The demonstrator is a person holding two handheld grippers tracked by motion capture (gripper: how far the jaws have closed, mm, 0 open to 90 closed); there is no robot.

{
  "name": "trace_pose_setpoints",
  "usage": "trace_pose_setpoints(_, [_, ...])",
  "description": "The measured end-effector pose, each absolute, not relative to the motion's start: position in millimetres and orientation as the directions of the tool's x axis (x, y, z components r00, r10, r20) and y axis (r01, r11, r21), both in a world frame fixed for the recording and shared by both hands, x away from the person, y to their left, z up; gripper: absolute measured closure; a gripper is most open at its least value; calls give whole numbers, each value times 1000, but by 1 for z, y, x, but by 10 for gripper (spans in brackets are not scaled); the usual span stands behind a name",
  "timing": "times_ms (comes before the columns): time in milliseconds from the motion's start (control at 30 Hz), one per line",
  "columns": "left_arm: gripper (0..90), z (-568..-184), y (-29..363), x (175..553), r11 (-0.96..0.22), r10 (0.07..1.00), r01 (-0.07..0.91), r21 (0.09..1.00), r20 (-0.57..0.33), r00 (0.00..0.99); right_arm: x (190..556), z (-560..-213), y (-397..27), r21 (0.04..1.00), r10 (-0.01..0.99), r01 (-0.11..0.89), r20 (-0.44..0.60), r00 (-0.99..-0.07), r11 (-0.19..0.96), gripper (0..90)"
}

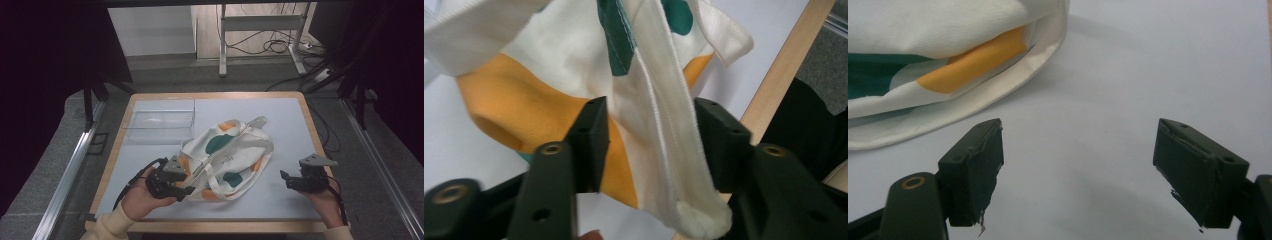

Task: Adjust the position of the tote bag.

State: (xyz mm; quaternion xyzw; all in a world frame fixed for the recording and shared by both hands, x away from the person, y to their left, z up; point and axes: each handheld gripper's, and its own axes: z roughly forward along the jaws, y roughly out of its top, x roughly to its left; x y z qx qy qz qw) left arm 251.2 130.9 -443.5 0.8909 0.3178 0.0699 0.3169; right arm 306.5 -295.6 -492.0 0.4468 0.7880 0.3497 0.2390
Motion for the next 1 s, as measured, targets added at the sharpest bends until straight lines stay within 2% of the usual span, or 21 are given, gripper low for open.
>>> trace_pose_setpoints(100, [683, -446, 129, 251, -599, 594, 515, 613, -91, 800, 307, -488, -297, 773, 876, 530, -64, -479, 347, 202])
trace_pose_setpoints(267, [790, -450, 132, 253, -592, 584, 511, 623, -105, 805, 306, -484, -298, 785, 874, 515, -68, -481, 344, 202])
trace_pose_setpoints(433, [805, -453, 138, 256, -565, 581, 525, 637, -145, 801, 305, -480, -298, 784, 857, 496, -85, -508, 372, 212])
trace_pose_setpoints(700, [806, -454, 139, 255, -561, 581, 524, 641, -146, 801, 310, -458, -290, 784, 791, 420, -141, -596, 456, 249])
trace_pose_setpoints(1000, [809, -456, 140, 255, -556, 581, 524, 645, -150, 800, 348, -419, -265, 769, 745, 383, -176, -644, 512, 293])
